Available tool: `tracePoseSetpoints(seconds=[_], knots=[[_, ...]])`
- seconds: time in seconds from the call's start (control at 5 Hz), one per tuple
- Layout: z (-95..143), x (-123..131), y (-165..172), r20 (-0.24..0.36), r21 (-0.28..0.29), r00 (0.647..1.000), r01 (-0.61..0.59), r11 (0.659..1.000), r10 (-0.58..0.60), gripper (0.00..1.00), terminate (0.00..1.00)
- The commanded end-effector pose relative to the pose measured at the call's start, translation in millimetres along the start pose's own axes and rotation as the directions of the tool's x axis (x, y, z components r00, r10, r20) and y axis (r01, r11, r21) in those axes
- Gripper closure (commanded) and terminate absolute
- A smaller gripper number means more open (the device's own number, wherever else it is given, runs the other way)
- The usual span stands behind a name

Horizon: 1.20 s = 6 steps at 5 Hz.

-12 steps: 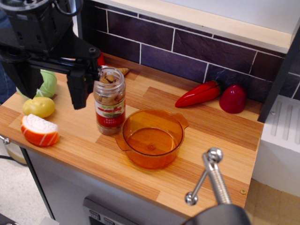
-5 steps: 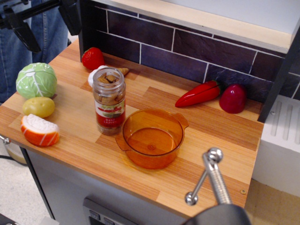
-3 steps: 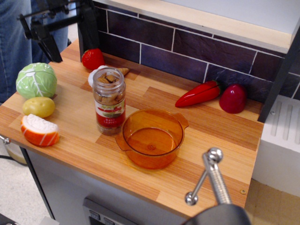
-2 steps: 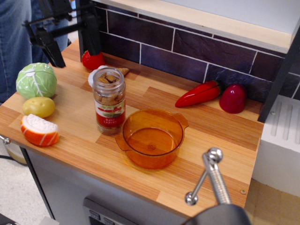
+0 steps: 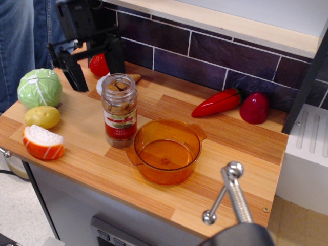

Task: Pour almonds in pot

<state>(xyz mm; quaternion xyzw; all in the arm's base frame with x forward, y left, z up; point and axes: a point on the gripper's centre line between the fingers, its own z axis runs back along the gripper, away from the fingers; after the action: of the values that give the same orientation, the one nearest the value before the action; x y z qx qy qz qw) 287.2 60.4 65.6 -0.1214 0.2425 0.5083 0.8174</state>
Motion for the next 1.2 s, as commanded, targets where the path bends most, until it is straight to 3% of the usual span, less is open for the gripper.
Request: tracePoseSetpoints(seconds=[0.0,0.2,0.4,0.6,0.8,1.0], knots=[[-21,-26,7,0.001,0.051,0.998,0.07,0.996,-0.071,0.0,0.0],[-30,-33,14,0.0,0.062,0.998,0.063,0.996,-0.063,0.0,0.0],[-33,-25,6,-0.028,0.067,1.0,0.014,0.998,-0.012,0.0,0.0],[-38,-32,8,0.026,0.047,0.999,0.027,0.999,-0.028,0.0,0.0],[-20,-38,10,0.144,-0.02,0.989,0.017,1.0,-0.014,1.0,0.0],[-3,-44,3,0.324,-0.077,0.94,-0.085,0.993,0.105,1.0,0.0]])
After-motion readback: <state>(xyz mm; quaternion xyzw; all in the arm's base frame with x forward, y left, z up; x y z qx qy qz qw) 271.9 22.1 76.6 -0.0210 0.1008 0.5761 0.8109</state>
